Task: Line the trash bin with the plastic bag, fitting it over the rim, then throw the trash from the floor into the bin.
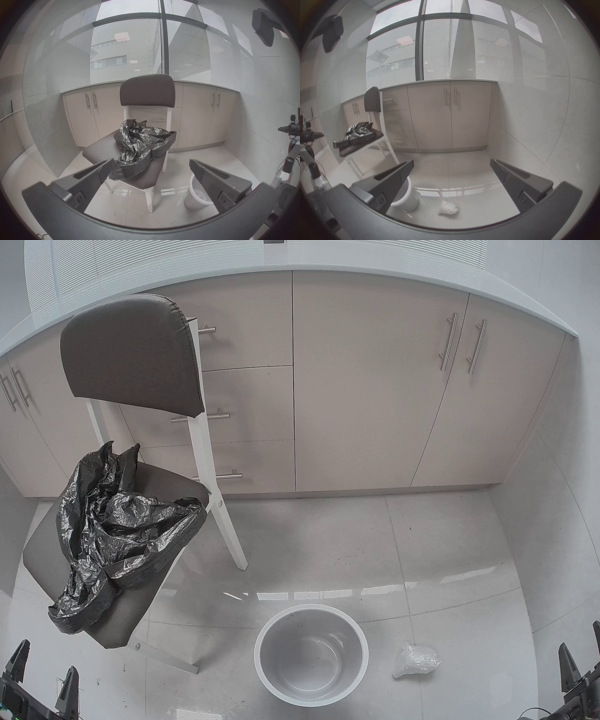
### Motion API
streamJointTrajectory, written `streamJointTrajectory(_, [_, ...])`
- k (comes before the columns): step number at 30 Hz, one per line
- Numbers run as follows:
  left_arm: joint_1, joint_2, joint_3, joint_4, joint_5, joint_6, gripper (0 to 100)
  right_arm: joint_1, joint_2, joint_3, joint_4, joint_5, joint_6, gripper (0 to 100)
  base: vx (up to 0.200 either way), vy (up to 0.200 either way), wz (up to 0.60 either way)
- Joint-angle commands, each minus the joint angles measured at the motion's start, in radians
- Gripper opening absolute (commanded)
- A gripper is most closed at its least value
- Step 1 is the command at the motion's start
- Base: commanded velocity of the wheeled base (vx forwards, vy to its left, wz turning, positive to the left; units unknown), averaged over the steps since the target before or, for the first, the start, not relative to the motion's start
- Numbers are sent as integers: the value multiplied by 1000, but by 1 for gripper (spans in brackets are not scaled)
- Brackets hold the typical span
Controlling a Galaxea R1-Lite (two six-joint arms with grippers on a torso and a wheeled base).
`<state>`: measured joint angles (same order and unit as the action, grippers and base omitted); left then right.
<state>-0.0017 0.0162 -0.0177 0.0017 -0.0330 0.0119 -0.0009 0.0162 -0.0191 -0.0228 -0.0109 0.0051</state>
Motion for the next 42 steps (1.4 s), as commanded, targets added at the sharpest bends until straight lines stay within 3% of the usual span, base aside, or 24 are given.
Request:
streamJointTrajectory(1, [0,-16,16,0,2,-13,100,61,265,-548,-32,-26,366,100,0,0,0])
streamJointTrajectory(2, [0,-16,16,0,2,-13,100,61,265,-548,-32,-26,366,100,0,0,0])
streamJointTrajectory(3, [0,-16,16,-2,15,-32,100,73,384,-752,67,-37,403,100,0,0,0])
streamJointTrajectory(5, [0,-16,18,-5,24,-33,100,99,450,-826,141,-31,314,100,0,0,0])
streamJointTrajectory(7, [0,-16,15,-8,24,-33,100,127,490,-809,119,-8,233,100,0,0,0])
streamJointTrajectory(8, [0,-16,-21,-20,19,-59,100,150,521,-782,93,26,202,100,0,0,0])
streamJointTrajectory(10, [-21,56,-228,-37,24,-178,100,196,600,-737,7,78,184,100,0,0,0])
streamJointTrajectory(12, [-43,149,-367,-12,22,-239,100,223,680,-717,-83,80,193,100,0,0,0])
streamJointTrajectory(14, [-96,237,-507,69,16,-190,100,234,792,-673,-227,78,217,100,0,0,0])
streamJointTrajectory(16, [-124,260,-524,98,16,-156,100,239,823,-653,-273,78,222,100,0,0,0])
streamJointTrajectory(17, [-173,320,-519,152,18,-52,100,248,898,-594,-367,78,233,100,0,0,0])
streamJointTrajectory(19, [-207,392,-493,184,22,25,100,248,969,-524,-473,78,259,100,0,0,0])
streamJointTrajectory(21, [-213,427,-479,185,25,25,100,248,993,-498,-519,78,269,100,0,0,0])
streamJointTrajectory(22, [-216,530,-450,179,21,30,100,248,1067,-438,-649,78,296,100,0,0,0])
streamJointTrajectory(26, [-218,732,-429,159,18,72,100,246,1199,-406,-824,74,308,100,0,0,0])
streamJointTrajectory(30, [-215,863,-412,121,18,166,100,249,1254,-398,-858,71,312,100,0,0,0])
streamJointTrajectory(31, [-207,900,-398,90,21,240,100,249,1268,-389,-859,72,312,100,0,0,0])
streamJointTrajectory(32, [-207,900,-398,90,21,240,100,249,1268,-389,-859,72,312,100,0,0,0])
streamJointTrajectory(35, [-204,929,-363,70,48,375,100,246,1268,-384,-859,72,314,100,0,0,0])
streamJointTrajectory(42, [-172,987,-289,64,188,411,100,243,1266,-383,-859,72,314,100,0,0,0])
